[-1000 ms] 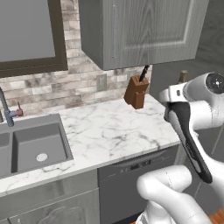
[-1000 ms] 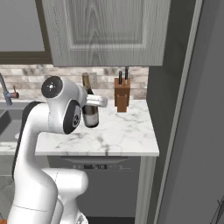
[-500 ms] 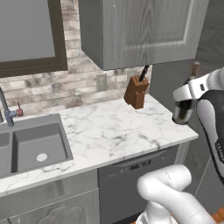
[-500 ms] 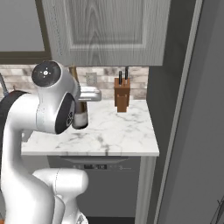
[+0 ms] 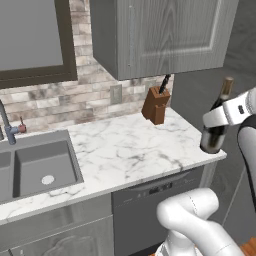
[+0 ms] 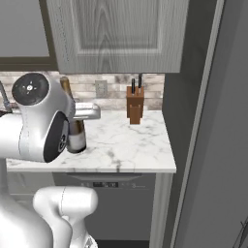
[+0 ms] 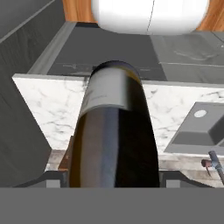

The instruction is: There is a wine glass and glass cup on the dining counter. Place the wine bottle next to the wine glass and the juice bottle next to the glass cup.

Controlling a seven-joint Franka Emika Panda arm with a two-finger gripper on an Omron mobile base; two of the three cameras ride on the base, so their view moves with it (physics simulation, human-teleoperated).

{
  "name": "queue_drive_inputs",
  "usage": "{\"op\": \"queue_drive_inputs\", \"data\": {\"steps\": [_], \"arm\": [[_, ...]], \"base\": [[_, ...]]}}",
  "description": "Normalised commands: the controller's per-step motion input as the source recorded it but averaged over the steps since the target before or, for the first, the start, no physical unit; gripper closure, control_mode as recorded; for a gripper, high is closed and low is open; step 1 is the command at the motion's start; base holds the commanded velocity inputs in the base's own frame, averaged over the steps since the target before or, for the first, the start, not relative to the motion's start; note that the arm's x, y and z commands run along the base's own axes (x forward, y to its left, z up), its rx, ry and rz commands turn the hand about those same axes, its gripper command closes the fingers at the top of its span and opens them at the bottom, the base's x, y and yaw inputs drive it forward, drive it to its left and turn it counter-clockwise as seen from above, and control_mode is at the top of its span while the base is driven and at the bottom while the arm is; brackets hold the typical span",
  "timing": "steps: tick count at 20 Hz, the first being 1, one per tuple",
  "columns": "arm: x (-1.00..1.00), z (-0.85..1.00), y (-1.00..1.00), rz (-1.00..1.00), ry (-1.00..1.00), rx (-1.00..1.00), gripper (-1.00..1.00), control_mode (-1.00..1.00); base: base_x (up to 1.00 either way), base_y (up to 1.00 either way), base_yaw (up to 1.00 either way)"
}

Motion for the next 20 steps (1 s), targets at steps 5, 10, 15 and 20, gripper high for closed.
{"op": "queue_drive_inputs", "data": {"steps": [5, 10, 15, 20], "arm": [[-0.38, 0.00, 0.20, 0.02, 0.00, -0.02, 1.00, 1.00], [0.00, 0.00, 0.00, 0.00, 0.00, 0.00, 1.00, 1.00], [0.00, 0.00, 0.00, 0.00, 0.00, 0.00, 1.00, 1.00], [0.00, 0.00, 0.00, 0.00, 0.00, 0.00, 1.00, 1.00]], "base": [[-0.14, 0.01, 0.02], [-0.97, 0.00, 0.28], [-1.00, 0.00, 0.47], [-0.97, -0.14, 0.57]]}}
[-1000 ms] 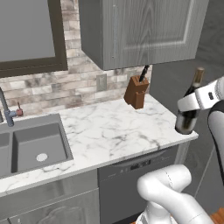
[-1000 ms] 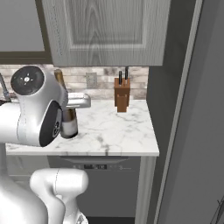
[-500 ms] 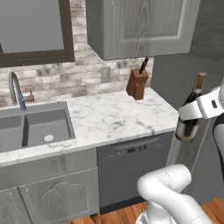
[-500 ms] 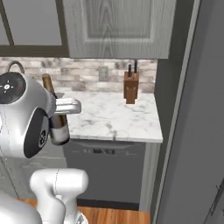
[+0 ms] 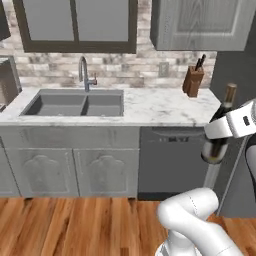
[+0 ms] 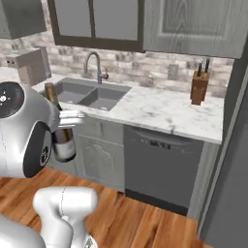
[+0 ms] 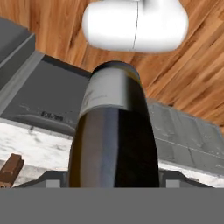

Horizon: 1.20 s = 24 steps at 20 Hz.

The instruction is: There is a wine glass and glass cup on the dining counter. Place the wine bottle next to the wine glass and the juice bottle next to the glass cup.

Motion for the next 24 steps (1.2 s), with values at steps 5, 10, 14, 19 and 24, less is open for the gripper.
{"op": "queue_drive_inputs", "data": {"steps": [5, 10, 14, 19, 24], "arm": [[0.00, 0.00, 0.00, 0.00, 0.00, 0.00, 1.00, 1.00], [0.00, 0.00, 0.00, 0.00, 0.00, 0.00, 1.00, 1.00], [0.00, 0.00, 0.00, 0.00, 0.00, 0.00, 1.00, 1.00], [0.00, 0.00, 0.00, 0.00, 0.00, 0.00, 1.00, 1.00], [0.00, 0.00, 0.00, 0.00, 0.00, 0.00, 1.00, 1.00]], "base": [[-0.96, -0.21, 0.64], [-1.00, -0.10, 0.68], [-1.00, 0.00, 0.71], [-1.00, 0.00, 0.73], [-1.00, 0.00, 0.75]]}}
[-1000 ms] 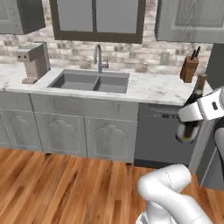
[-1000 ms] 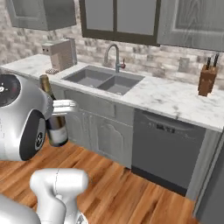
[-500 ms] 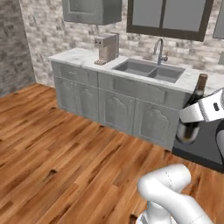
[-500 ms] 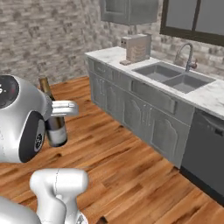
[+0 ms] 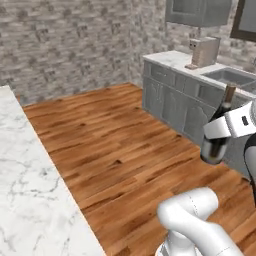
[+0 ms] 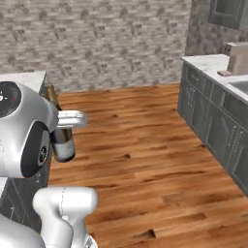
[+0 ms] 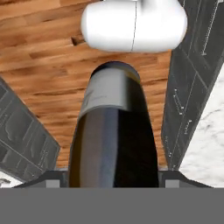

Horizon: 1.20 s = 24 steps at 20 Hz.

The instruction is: There is a wine glass and glass cup on the dining counter. Place the wine bottle next to the wine glass and the juice bottle next to the glass cup.

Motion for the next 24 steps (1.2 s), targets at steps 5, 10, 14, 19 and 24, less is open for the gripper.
{"op": "queue_drive_inputs", "data": {"steps": [5, 10, 14, 19, 24], "arm": [[0.00, 0.00, 0.00, 0.00, 0.00, 0.00, 1.00, 1.00], [0.00, 0.00, 0.00, 0.00, 0.00, 0.00, 1.00, 1.00], [0.00, 0.00, 0.00, 0.00, 0.00, 0.00, 1.00, 1.00], [0.00, 0.00, 0.00, 0.00, 0.00, 0.00, 1.00, 1.00], [0.00, 0.00, 0.00, 0.00, 0.00, 0.00, 1.00, 1.00]], "base": [[-1.00, 0.00, 0.74], [-1.00, 0.00, 0.69], [-1.00, 0.16, 0.63], [-0.65, 0.66, 0.70], [0.00, 0.86, 0.73]]}}
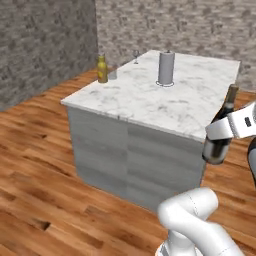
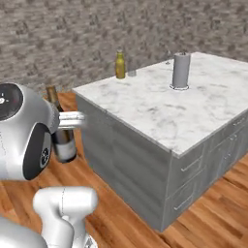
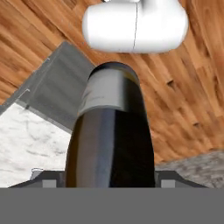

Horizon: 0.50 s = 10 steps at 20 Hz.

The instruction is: There is a wine glass and glass cup on the dining counter. Place the wine bottle next to the wine glass and the juice bottle next to the glass cup.

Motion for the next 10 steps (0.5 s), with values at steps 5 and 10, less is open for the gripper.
{"op": "queue_drive_inputs", "data": {"steps": [5, 10], "arm": [[0.00, 0.00, 0.00, 0.00, 0.00, 0.00, 1.00, 1.00], [0.00, 0.00, 0.00, 0.00, 0.00, 0.00, 1.00, 1.00]], "base": [[0.33, 0.87, 0.64], [0.85, 0.64, 0.47]]}}
